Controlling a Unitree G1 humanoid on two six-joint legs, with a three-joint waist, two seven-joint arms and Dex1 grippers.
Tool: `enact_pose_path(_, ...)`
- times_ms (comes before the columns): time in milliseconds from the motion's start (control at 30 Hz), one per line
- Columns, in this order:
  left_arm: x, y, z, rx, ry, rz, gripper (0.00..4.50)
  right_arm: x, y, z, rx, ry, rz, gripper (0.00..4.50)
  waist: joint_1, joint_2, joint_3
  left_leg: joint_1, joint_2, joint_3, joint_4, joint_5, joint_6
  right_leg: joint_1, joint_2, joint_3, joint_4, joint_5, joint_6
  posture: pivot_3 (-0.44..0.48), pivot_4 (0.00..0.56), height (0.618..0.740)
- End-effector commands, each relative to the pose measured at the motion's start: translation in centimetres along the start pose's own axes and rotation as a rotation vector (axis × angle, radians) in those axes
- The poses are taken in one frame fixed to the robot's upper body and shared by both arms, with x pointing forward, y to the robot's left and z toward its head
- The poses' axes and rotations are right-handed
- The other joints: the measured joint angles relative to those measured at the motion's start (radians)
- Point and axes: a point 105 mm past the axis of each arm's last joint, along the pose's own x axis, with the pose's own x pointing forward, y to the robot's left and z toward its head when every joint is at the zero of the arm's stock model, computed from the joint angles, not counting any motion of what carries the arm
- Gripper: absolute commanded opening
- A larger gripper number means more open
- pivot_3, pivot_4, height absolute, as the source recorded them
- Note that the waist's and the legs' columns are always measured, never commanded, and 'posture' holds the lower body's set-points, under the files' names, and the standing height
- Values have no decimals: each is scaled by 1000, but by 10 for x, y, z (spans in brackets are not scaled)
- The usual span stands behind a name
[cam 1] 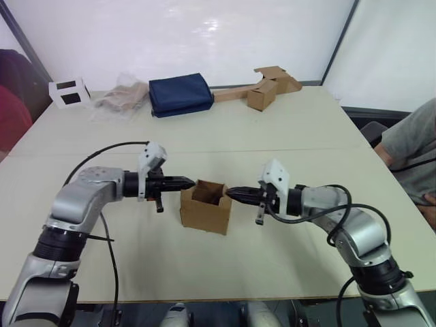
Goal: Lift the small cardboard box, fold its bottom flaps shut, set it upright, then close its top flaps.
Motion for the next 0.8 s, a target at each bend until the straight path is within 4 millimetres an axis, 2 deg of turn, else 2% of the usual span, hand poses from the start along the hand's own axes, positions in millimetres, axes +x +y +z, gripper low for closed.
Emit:
enact_pose_path(33, 4, 0, 0, 48, 15, -16, 76, 5, -2, 7, -38, -21, 5, 0, 0, 0, 0, 0, 0, 0, 0, 0, 0, 0, 0, 0, 0, 0, 0, 0, 150, 740)
enact_pose_path(233, 9, -5, -9, 39, 32, -41, 76, 15, -4, -7, -88, 42, 21, 0, -1, 0, 0, 0, 0, 0, 0, 0, 0, 0, 0, 0, 0, 0, 0, 0, 150, 740)
enact_pose_path(600, 9, -7, -11, 23, 23, -30, 76, 19, -10, -9, -123, 63, 37, 0, -1, 0, 0, 0, 0, 0, 0, 0, 0, 0, 0, 0, 0, 0, 0, 0, 150, 740)
enact_pose_path(667, 3, -1, 0, 2, -29, -2, 76, 16, -12, 0, -115, 28, 35, 0, -1, 0, 0, 0, 0, 0, 0, 0, 0, 0, 0, 0, 0, 0, 0, 0, 150, 740)
enact_pose_path(800, -12, 18, 23, -18, -118, 79, 76, 6, -16, 31, -108, -87, 18, 0, 0, 0, 0, 0, 0, -1, 1, 0, 0, 0, 0, -1, 1, 0, 0, 0, 150, 740)
